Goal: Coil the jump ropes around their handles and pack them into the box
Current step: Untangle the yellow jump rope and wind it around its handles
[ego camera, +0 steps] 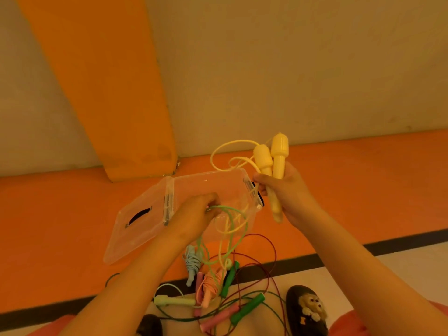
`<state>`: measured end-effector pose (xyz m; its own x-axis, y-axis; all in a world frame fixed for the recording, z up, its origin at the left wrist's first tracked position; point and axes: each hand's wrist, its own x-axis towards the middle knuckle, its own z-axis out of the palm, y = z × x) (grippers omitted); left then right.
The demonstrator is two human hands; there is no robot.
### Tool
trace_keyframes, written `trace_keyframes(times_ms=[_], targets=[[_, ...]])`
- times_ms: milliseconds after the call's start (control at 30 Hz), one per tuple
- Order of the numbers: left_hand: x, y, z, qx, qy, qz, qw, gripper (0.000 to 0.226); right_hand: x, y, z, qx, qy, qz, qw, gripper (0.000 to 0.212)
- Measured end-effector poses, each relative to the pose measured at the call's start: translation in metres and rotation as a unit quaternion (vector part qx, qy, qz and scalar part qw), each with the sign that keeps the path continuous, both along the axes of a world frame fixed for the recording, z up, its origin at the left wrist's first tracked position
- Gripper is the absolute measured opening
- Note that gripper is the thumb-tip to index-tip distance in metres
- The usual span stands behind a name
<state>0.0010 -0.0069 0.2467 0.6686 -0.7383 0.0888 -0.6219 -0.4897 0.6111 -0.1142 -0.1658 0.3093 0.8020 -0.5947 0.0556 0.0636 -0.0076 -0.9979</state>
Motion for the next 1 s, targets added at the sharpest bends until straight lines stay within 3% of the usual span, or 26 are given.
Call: trace_keyframes(times_ms=[67,133,200,233,300,367,467,500,567,700,767,900,967,1000], targets=[[0.006,0.006,0.001,0.070,-0.082,0.019,0.994,0.009,0.001,-0.002,0.000,-0.011,0.010,-0.013,1.000,0.029],[0.006,0.007,0.008,0.024,-0.084,0.022,0.996,0.010,0.001,-0.003,0.000,-0.018,0.019,-0.019,0.999,0.028],[0.001,0.005,0.018,-0.112,0.044,0.020,0.993,0.020,0.002,-0.003,-0.004,-0.014,0.021,-0.011,1.000,0.024],[-0.003,0.005,0.022,-0.183,0.147,0.018,0.972,0.023,0.002,-0.002,-0.006,-0.011,0.021,-0.004,1.000,0.024],[-0.008,0.006,0.029,-0.228,0.295,0.021,0.928,0.024,0.003,-0.001,-0.014,-0.013,0.030,0.011,0.999,0.026],[-0.011,0.007,0.035,-0.248,0.348,0.011,0.904,0.023,0.004,0.000,-0.023,-0.023,0.056,0.022,0.998,0.029],[-0.006,0.013,0.053,-0.398,0.447,0.014,0.801,0.021,0.006,-0.001,-0.035,-0.021,0.087,0.026,0.996,0.030],[-0.002,0.017,0.057,-0.407,0.431,0.018,0.805,0.019,0.006,-0.003,-0.039,-0.017,0.092,0.023,0.995,0.030],[0.004,0.025,0.056,-0.359,0.356,0.035,0.862,0.015,0.007,-0.007,-0.044,-0.012,0.105,0.013,0.994,0.030],[0.008,0.029,0.053,-0.324,0.359,0.045,0.874,0.017,0.007,-0.010,-0.048,-0.009,0.120,0.003,0.993,0.031],[0.011,0.030,0.047,-0.243,0.311,0.062,0.917,0.018,0.006,-0.009,-0.047,-0.003,0.106,-0.002,0.994,0.030],[0.020,0.036,0.028,0.031,0.190,0.153,0.969,0.026,0.004,-0.007,-0.034,-0.012,0.070,-0.015,0.997,0.025],[0.021,0.039,0.020,0.236,0.117,0.137,0.955,0.043,0.002,-0.005,-0.024,-0.006,0.051,-0.020,0.998,0.022],[0.019,0.038,0.015,0.293,0.091,0.124,0.944,0.059,0.001,-0.005,-0.018,0.005,0.037,-0.021,0.999,0.020]])
